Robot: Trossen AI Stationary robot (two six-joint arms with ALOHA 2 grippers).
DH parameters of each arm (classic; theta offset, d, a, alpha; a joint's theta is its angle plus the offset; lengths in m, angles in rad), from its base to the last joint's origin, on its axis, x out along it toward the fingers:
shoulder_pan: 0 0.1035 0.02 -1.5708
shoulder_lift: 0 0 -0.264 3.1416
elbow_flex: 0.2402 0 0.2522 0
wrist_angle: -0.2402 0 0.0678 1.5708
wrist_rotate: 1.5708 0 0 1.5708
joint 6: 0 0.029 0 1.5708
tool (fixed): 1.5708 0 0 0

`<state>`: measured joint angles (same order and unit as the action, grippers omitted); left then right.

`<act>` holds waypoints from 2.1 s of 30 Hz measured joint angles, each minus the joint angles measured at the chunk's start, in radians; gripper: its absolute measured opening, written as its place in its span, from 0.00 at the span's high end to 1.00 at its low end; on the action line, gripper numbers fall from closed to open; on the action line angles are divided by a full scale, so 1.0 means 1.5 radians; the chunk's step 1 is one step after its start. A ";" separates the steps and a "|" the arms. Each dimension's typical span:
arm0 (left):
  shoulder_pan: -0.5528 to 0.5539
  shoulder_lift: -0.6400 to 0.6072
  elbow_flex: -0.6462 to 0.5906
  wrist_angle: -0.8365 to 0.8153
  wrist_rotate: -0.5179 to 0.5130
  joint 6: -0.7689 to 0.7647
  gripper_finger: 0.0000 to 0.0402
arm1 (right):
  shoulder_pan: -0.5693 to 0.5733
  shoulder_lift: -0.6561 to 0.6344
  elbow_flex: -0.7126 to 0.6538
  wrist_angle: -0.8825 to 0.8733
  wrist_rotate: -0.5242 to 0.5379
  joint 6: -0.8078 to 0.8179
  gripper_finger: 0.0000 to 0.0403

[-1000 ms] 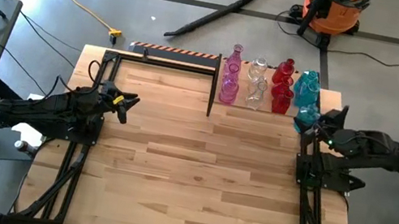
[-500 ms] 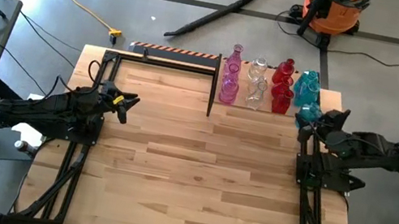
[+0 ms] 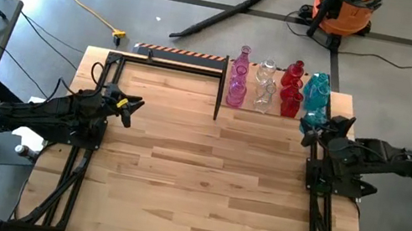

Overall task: Sort vases onto shelf
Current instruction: Put the blue vase on the shelf aligned with the other blue vase

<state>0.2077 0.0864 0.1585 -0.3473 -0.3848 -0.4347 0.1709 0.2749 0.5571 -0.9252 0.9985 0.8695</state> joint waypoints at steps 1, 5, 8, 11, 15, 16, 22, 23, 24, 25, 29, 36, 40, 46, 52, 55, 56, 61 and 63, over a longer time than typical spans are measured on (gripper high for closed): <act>0.000 0.000 0.000 0.000 0.000 0.000 0.75 | 0.000 0.000 0.000 -0.003 0.005 -0.002 0.30; 0.000 0.000 0.000 0.000 0.000 0.000 0.75 | 0.000 0.003 0.000 -0.008 0.020 -0.004 0.30; 0.000 0.000 0.000 0.000 0.000 0.000 0.75 | 0.000 0.019 0.000 -0.013 0.026 -0.003 0.30; 0.000 0.000 0.000 0.000 0.000 0.000 0.75 | 0.000 0.041 0.000 -0.027 0.035 0.022 0.30; 0.000 0.000 0.000 0.000 0.000 0.000 0.75 | 0.000 0.075 0.000 -0.046 0.060 0.064 0.30; 0.000 0.000 0.000 0.000 0.000 0.000 0.75 | 0.000 0.083 0.000 -0.049 0.067 0.072 0.30; 0.000 0.000 0.000 0.000 0.000 0.000 0.75 | -0.001 0.120 0.000 -0.053 0.097 0.105 0.30; 0.000 0.000 0.000 0.000 0.000 0.000 0.75 | -0.001 0.124 0.000 -0.053 0.101 0.108 0.30; 0.000 0.000 0.000 0.000 0.000 0.000 0.75 | -0.001 0.128 0.000 -0.056 0.103 0.113 0.30; 0.000 0.000 0.000 0.000 0.000 0.000 0.75 | -0.001 0.131 0.000 -0.062 0.105 0.119 0.30; 0.000 0.000 0.000 0.000 0.000 0.000 0.75 | -0.001 0.144 0.000 -0.089 0.117 0.153 0.30; 0.000 0.000 0.000 0.000 0.000 0.000 0.75 | -0.001 0.160 0.000 -0.117 0.126 0.189 0.30; 0.000 0.000 0.000 0.000 0.000 0.000 0.75 | -0.001 0.171 0.000 -0.119 0.153 0.189 0.30; 0.000 0.000 0.000 0.000 0.000 0.000 0.75 | -0.012 0.190 0.000 -0.120 0.154 0.212 0.30; 0.000 0.000 0.000 0.000 0.000 0.000 0.75 | -0.041 0.212 0.000 -0.113 0.154 0.221 0.30; 0.000 0.000 0.000 0.000 0.000 0.000 0.75 | -0.051 0.221 0.000 -0.105 0.154 0.221 0.30; 0.000 0.000 0.000 0.000 0.000 0.000 0.75 | -0.054 0.223 0.000 -0.104 0.154 0.221 0.30; 0.000 0.000 0.000 0.000 0.000 0.000 0.75 | -0.066 0.228 0.000 -0.098 0.153 0.221 0.30; 0.000 0.000 0.000 0.000 0.000 0.000 0.75 | -0.071 0.228 0.000 -0.093 0.153 0.220 0.30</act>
<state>0.2081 0.0864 0.1585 -0.3472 -0.3848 -0.4343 0.0640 0.6163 0.5571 -1.0651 1.2274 1.1996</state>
